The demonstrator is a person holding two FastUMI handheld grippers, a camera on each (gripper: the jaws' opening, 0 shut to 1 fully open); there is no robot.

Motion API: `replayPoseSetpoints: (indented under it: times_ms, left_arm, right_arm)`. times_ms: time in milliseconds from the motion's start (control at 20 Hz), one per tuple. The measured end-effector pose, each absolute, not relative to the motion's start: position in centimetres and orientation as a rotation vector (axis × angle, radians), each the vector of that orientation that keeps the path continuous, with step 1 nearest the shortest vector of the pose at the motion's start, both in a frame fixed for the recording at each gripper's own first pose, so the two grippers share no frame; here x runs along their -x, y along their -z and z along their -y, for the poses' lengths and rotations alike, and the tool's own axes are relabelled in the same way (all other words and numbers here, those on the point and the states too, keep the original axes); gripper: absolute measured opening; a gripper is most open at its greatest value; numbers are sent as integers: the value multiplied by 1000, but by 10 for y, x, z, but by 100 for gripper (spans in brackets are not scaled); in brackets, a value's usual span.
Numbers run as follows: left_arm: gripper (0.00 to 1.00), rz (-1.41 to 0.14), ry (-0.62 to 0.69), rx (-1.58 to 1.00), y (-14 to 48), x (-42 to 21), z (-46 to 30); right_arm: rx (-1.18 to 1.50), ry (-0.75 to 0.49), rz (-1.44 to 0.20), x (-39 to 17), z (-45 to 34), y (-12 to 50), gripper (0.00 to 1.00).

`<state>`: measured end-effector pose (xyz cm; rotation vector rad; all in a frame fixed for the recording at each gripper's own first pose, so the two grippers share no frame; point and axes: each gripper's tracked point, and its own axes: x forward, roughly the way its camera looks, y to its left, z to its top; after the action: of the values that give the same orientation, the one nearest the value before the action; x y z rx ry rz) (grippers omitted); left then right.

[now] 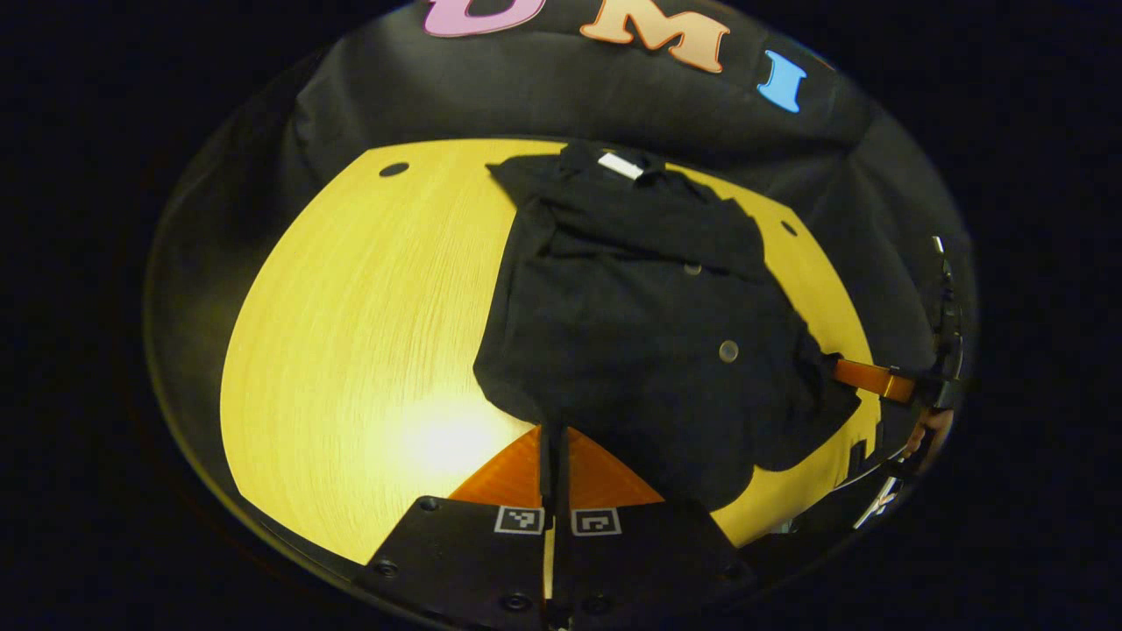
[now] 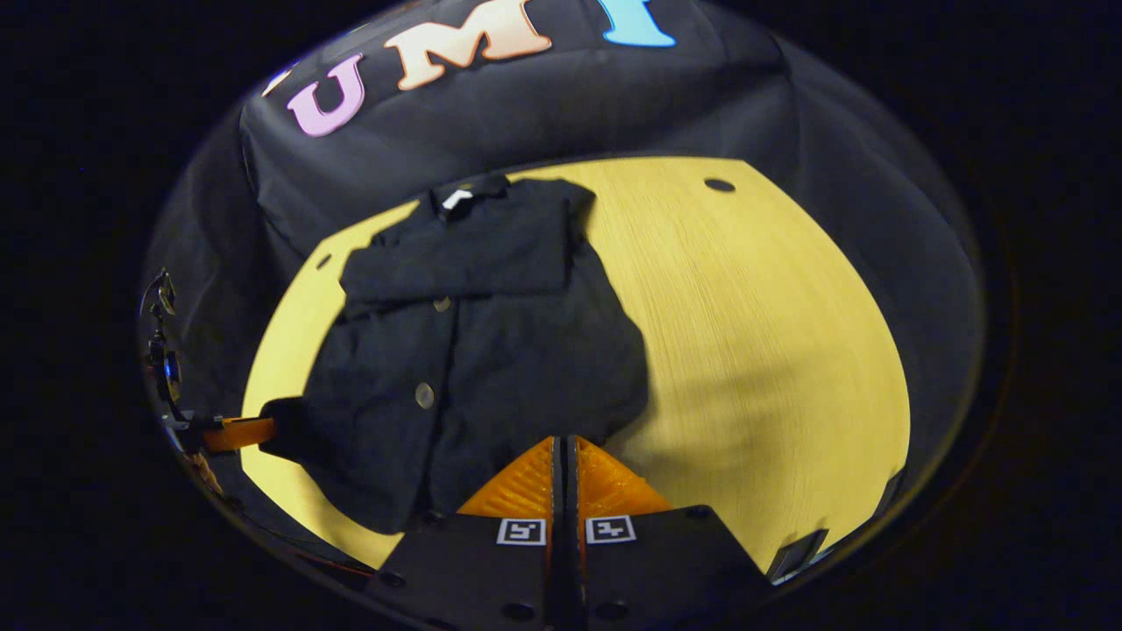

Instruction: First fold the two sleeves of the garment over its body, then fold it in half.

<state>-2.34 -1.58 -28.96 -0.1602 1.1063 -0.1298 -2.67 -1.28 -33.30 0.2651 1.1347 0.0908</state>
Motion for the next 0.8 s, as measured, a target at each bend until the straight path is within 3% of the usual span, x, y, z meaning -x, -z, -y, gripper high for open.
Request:
replayPoseSetpoints:
  times_ms: [350,800]
  left_arm:
    - [0,-906,196,115,229,-100,12]
    - [0,-651,172,186,210,-285,-7]
  right_arm:
    - [-264,-171,-939,-97,-4,258,3]
    - [-214,-111,-787,-273,2,242,2]
